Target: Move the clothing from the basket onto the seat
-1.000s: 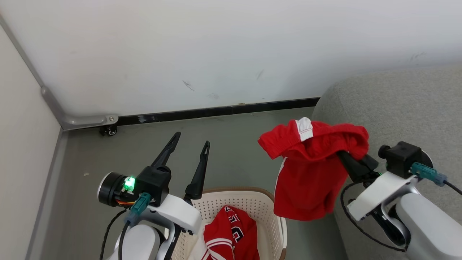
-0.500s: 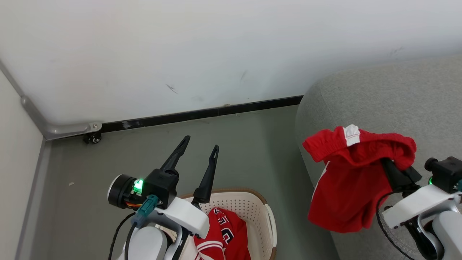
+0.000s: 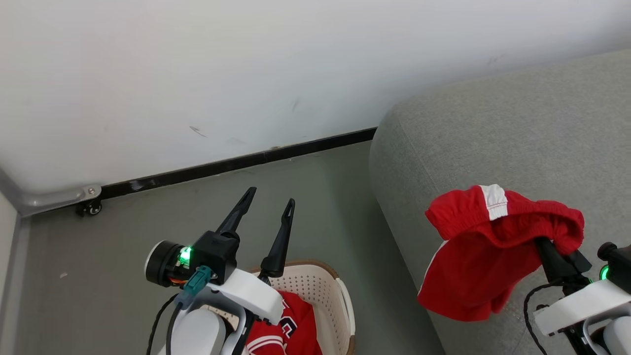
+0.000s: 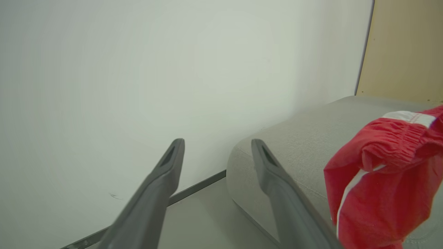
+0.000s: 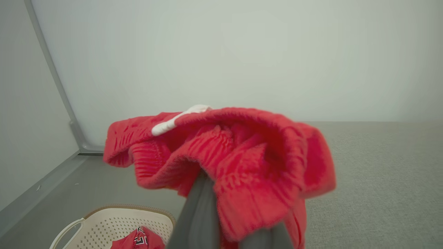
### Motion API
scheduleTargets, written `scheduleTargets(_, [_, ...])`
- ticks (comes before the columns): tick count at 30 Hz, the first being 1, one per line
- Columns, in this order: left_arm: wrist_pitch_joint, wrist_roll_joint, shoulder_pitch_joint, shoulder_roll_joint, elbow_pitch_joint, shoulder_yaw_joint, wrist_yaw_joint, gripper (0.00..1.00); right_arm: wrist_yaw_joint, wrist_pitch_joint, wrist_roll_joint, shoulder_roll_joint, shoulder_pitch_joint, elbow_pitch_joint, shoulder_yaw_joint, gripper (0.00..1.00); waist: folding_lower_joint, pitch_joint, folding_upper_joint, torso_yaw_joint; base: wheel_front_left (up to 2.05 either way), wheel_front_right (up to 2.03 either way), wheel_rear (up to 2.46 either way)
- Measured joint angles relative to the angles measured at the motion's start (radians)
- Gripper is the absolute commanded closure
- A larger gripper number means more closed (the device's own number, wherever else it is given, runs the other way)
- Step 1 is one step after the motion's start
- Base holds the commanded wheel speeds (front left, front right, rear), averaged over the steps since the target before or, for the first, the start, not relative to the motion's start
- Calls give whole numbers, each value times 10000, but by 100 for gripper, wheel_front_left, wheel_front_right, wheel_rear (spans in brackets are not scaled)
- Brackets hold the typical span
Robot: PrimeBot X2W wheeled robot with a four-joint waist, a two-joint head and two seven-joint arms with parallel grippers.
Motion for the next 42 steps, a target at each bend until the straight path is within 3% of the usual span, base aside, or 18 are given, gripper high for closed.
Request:
scheduleTargets(21, [-119,-10,146,337,-236,650,433,0,0,470,-393,274,475,-1519,-330,100,0,85,0,-1489,0,0,0])
scheduleTargets(42, [-169,224,267,970,-1475,1124,895,0,0,1889,731,-1310,-3070,-1678,-1935,100,0,982,0,-1748,0,0,0])
